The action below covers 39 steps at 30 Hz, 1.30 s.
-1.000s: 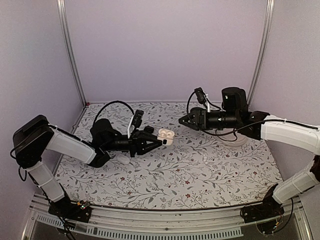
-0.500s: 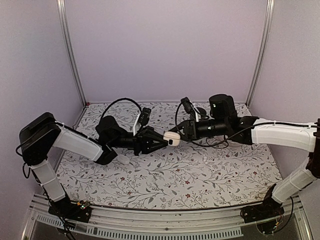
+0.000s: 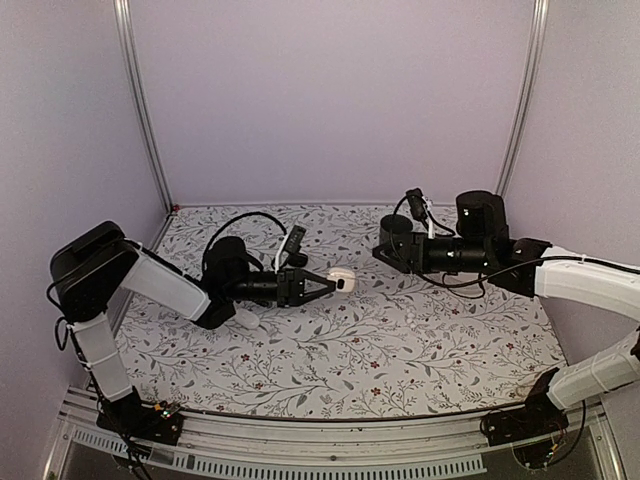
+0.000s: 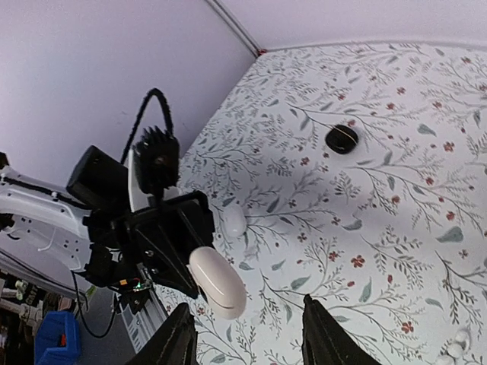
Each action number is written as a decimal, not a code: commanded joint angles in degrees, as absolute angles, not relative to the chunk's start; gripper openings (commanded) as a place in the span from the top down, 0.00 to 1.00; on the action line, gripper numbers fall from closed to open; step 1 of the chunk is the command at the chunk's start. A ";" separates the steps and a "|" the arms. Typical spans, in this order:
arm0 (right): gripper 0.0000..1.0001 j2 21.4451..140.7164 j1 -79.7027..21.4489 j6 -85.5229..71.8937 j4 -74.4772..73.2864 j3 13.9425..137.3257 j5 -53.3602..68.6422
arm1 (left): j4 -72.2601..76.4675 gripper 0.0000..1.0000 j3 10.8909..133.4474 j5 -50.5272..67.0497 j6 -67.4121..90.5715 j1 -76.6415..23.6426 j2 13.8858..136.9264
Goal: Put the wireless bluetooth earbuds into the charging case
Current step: Place the charging case with the earbuds at the center of the board, then pick up the charging case from the center of the board.
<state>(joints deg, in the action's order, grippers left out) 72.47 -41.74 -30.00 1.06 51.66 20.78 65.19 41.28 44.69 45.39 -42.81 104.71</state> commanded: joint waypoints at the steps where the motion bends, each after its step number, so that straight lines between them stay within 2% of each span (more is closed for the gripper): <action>1: 0.51 69.86 -39.52 -32.55 -3.43 49.97 15.66 | 47.68 0.80 49.00 40.02 40.11 -40.79 104.19; 6: 0.51 69.47 -39.12 -32.70 -4.21 49.96 15.20 | 23.44 0.45 69.36 39.97 35.33 -36.21 115.43; 7: 0.51 69.51 -39.07 -32.77 -4.27 49.96 15.35 | 19.54 0.16 73.94 41.15 34.85 -35.22 118.19; 8: 0.51 69.43 -39.03 -32.82 -4.35 50.05 15.44 | 17.76 0.06 77.27 41.53 34.93 -34.34 120.02; 13: 0.50 67.42 -38.92 -33.11 -5.08 48.73 14.37 | 17.74 0.04 73.53 35.83 34.00 -32.00 115.47; 19: 0.49 68.44 -38.59 -32.71 -5.70 48.31 14.30 | 23.71 0.04 57.33 30.28 33.41 -31.15 102.42; 27: 0.42 70.20 -38.59 -32.27 -6.07 47.88 14.05 | 18.79 0.04 37.88 14.69 33.69 -31.20 83.79; 32: 0.32 71.16 -38.55 -32.00 -5.55 47.37 13.03 | 8.20 0.04 32.07 7.88 33.96 -31.24 74.24; 35: 0.28 71.90 -38.50 -32.04 -4.98 47.48 12.43 | 6.34 0.04 32.61 6.92 32.26 -31.20 73.82; 36: 0.18 71.97 -38.45 -32.12 -4.97 47.54 12.07 | 5.84 0.04 34.02 6.57 31.23 -31.20 75.16; 37: 0.01 72.04 -38.39 -32.29 -5.05 47.55 11.74 | 5.08 0.04 35.83 6.40 29.85 -31.25 77.18; 39: 0.01 71.87 -37.99 -32.83 -5.24 47.39 11.29 | 3.14 0.04 40.53 5.49 27.57 -31.29 82.87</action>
